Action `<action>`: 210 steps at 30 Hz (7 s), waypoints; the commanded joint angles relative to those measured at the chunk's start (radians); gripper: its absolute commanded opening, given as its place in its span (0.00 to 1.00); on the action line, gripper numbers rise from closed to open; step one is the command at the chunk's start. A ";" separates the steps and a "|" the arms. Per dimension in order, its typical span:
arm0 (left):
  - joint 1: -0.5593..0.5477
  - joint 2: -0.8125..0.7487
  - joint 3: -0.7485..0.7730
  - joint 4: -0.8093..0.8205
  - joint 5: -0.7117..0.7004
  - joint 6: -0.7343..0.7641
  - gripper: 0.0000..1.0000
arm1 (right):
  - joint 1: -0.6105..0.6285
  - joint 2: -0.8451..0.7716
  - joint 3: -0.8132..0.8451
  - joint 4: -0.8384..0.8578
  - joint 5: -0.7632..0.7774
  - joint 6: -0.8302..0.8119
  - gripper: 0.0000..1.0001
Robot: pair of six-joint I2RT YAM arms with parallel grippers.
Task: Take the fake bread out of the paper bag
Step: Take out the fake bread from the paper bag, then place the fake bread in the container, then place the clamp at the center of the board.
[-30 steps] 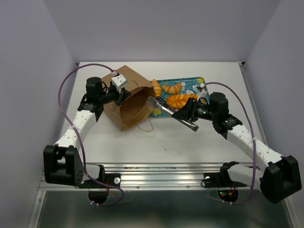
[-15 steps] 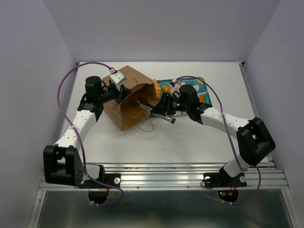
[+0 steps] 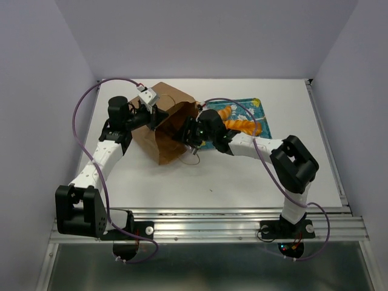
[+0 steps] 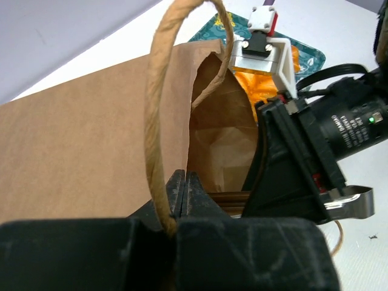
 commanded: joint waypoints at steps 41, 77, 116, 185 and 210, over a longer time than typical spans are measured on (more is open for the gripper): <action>-0.011 0.073 0.030 0.051 0.158 0.037 0.00 | 0.061 0.303 0.228 0.268 -0.164 0.054 0.32; 0.012 0.049 0.061 0.088 -0.051 -0.078 0.00 | 0.009 -0.298 -0.269 0.221 0.095 -0.152 0.01; 0.161 0.027 0.223 0.048 -0.158 -0.408 0.00 | -0.368 -0.443 0.175 -0.306 0.570 -1.001 0.01; 0.046 -0.036 0.071 0.093 -0.210 -0.351 0.00 | -0.425 -0.219 -0.308 0.067 0.474 -1.991 0.47; 0.046 -0.008 0.111 0.080 -0.210 -0.342 0.00 | -0.425 -0.329 -0.107 -0.117 0.363 -1.715 0.46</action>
